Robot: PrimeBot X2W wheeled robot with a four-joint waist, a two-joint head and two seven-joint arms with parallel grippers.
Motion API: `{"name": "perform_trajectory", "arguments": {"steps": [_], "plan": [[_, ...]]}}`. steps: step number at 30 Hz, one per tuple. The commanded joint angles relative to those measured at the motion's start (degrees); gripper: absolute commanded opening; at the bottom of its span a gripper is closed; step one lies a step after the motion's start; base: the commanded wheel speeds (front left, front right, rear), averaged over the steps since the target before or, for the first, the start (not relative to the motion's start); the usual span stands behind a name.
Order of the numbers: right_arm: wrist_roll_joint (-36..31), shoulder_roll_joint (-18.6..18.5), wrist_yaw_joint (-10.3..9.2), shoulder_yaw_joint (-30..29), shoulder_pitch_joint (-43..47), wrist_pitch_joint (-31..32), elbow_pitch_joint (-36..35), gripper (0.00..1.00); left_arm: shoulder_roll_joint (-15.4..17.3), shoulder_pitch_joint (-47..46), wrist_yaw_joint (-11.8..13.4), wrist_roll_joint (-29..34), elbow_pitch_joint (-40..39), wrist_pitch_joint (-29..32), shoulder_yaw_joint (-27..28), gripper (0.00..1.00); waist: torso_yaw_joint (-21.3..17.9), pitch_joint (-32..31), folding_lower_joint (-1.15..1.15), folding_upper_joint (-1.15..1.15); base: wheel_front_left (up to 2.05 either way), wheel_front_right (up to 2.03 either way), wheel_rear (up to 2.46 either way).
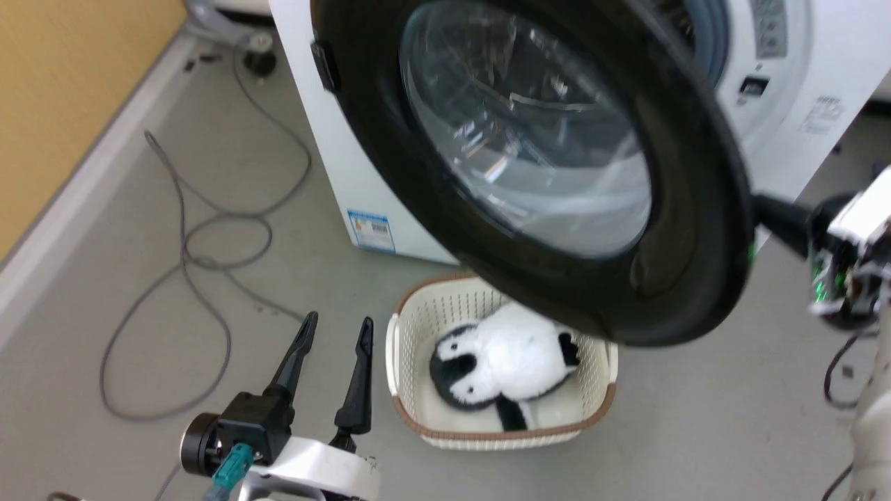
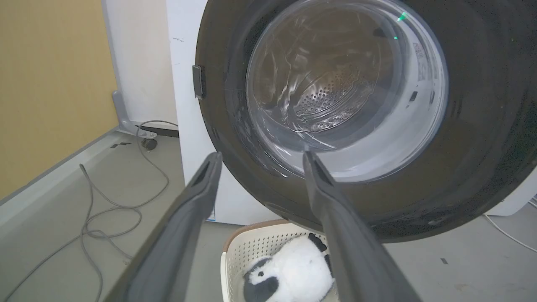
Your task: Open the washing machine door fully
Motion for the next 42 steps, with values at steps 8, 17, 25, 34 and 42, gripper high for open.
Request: {"name": "perform_trajectory", "arguments": {"steps": [8, 17, 25, 34, 42], "plan": [[3.9, 3.3, 0.07, 1.2, 10.1, 4.5, -5.9, 0.00, 0.1, 3.3, -0.8, 0.8, 0.5, -0.3, 0.9, 1.00, 0.2, -5.6, 0.00, 0.00, 0.00, 0.00, 0.00], [20.2, 3.4, 0.07, 16.7, 18.1, 2.1, -7.5, 0.00, 0.1, 5.2, -1.6, 1.5, 0.8, -0.3, 0.8, 1.00, 1.5, -7.7, 0.00, 0.00, 0.00, 0.00, 0.00], [34.0, 3.5, 0.07, 36.5, 24.8, -6.9, -12.5, 0.00, 0.1, 6.3, -1.9, 1.8, 0.9, -0.3, 0.8, 1.00, 4.7, -9.2, 0.00, 0.00, 0.00, 0.00, 0.00], [37.0, 3.5, 0.07, 42.3, 25.3, -11.6, -13.3, 0.00, 0.1, 7.2, -1.8, 1.8, 0.9, -0.3, 0.5, 1.00, 4.9, -9.3, 0.00, 0.00, 0.00, 0.00, 0.00], [32.3, 0.5, 0.07, 40.3, 25.0, -17.5, -17.3, 0.00, 0.1, 7.1, -1.3, 1.6, 0.7, -0.3, 1.8, 1.00, 2.0, -9.8, 0.00, 0.00, 0.00, 0.00, 0.00]]}}
